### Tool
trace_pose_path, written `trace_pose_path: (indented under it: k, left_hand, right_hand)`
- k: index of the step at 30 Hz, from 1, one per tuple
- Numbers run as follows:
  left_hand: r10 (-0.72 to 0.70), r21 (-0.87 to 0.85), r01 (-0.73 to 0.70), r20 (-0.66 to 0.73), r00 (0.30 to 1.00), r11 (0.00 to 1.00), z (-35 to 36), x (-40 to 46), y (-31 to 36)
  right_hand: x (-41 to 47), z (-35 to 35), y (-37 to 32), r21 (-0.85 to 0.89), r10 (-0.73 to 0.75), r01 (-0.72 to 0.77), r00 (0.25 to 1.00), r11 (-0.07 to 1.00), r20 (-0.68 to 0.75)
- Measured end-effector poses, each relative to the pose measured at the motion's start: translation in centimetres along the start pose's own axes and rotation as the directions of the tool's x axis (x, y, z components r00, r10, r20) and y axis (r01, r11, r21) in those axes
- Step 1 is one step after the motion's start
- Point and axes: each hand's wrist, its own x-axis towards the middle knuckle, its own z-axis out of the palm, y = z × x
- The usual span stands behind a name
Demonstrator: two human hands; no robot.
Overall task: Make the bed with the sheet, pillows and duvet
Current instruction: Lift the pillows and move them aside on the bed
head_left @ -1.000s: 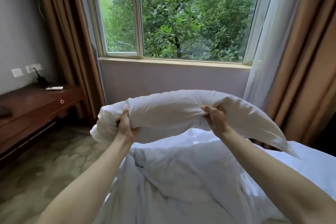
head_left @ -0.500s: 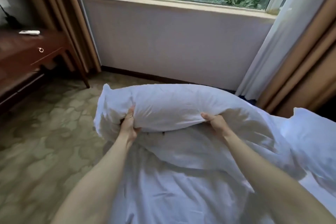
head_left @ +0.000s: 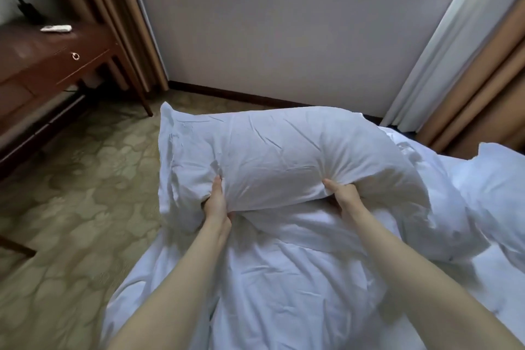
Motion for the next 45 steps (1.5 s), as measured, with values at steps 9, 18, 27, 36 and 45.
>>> trace_pose_path:
  k: [9, 18, 27, 36, 45]
  left_hand:
    - [-0.074, 0.007, 0.073, 0.035, 0.997, 0.997, 1.4, -9.2, -4.0]
    - [-0.107, 0.188, 0.083, 0.125, 0.986, 0.979, -2.3, -5.4, -0.6]
    - [-0.105, 0.355, 0.033, 0.187, 0.977, 0.934, -3.5, -8.9, 2.1]
    - [0.197, 0.569, -0.458, 0.460, 0.866, 0.683, -5.4, -15.9, 0.5]
    - [0.149, 0.566, -0.499, 0.551, 0.821, 0.656, -5.3, -24.1, -5.1]
  right_hand:
    - [-3.4, -1.9, -3.1, -0.106, -0.044, 0.020, 0.972, 0.994, -0.231]
    - [-7.7, -2.1, -2.2, -0.208, 0.098, -0.091, 0.995, 0.974, 0.019]
    - [-13.4, -2.9, -4.1, -0.316, -0.155, 0.180, 0.982, 0.932, 0.103]
    - [-20.2, -6.9, -4.1, -0.069, -0.208, 0.211, 0.977, 0.975, 0.038]
    - [-26.4, -17.0, -0.3, 0.056, -0.194, 0.198, 0.978, 0.979, -0.080]
